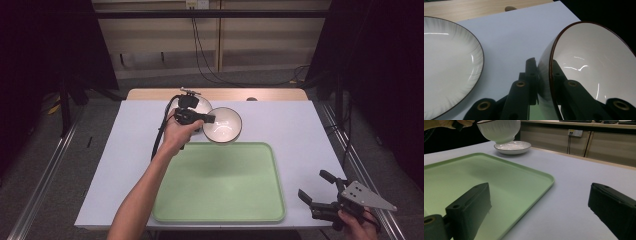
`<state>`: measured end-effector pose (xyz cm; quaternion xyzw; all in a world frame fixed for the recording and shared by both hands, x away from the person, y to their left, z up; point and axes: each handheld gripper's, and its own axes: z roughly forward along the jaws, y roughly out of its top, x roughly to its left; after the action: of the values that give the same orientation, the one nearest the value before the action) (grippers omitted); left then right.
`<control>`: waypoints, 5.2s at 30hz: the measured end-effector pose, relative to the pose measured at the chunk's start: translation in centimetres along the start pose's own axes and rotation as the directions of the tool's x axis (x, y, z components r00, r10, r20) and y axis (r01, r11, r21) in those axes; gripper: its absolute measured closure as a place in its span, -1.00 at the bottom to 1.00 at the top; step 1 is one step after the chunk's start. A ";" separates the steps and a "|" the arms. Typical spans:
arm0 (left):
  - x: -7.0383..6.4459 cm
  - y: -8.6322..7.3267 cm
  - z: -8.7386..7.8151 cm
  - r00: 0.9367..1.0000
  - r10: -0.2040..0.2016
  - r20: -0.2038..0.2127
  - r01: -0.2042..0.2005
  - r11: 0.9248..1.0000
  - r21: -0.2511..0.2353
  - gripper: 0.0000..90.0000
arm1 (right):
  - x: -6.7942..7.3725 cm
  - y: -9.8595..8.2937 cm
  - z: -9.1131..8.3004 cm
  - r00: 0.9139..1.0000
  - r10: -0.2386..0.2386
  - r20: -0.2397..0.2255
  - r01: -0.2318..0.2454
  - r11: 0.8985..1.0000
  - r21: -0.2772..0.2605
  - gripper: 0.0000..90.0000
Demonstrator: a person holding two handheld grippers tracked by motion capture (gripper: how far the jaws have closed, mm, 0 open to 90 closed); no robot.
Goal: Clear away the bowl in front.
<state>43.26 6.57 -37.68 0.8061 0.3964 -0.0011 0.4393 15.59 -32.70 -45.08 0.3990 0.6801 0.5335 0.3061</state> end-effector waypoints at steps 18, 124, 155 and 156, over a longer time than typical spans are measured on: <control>-3.0 -0.4 3.4 0.998 0.014 0.055 -0.017 0.998 0.053 0.81 | 0.1 0.0 0.0 1.000 0.001 -0.002 -0.001 1.000 -0.008 -0.91; -5.0 -4.8 3.7 0.978 0.190 -0.081 -0.200 0.969 -0.147 -0.95 | 0.1 0.0 0.0 1.000 0.001 -0.005 -0.001 1.000 -0.015 -0.92; -4.5 -12.5 -7.0 0.951 0.168 -0.259 -0.235 0.938 -0.253 -0.96 | 0.1 0.0 0.0 1.000 -0.009 -0.003 0.009 1.000 -0.013 -0.92; -4.5 -13.1 -7.5 0.949 0.163 -0.268 -0.235 0.936 -0.261 -0.96 | 0.1 0.0 0.0 1.000 -0.007 0.000 0.007 1.000 -0.013 -0.92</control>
<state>29.24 12.98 -40.73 0.7632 0.3585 0.2001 0.4989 15.53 -32.58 -45.06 0.3948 0.6780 0.5367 0.3105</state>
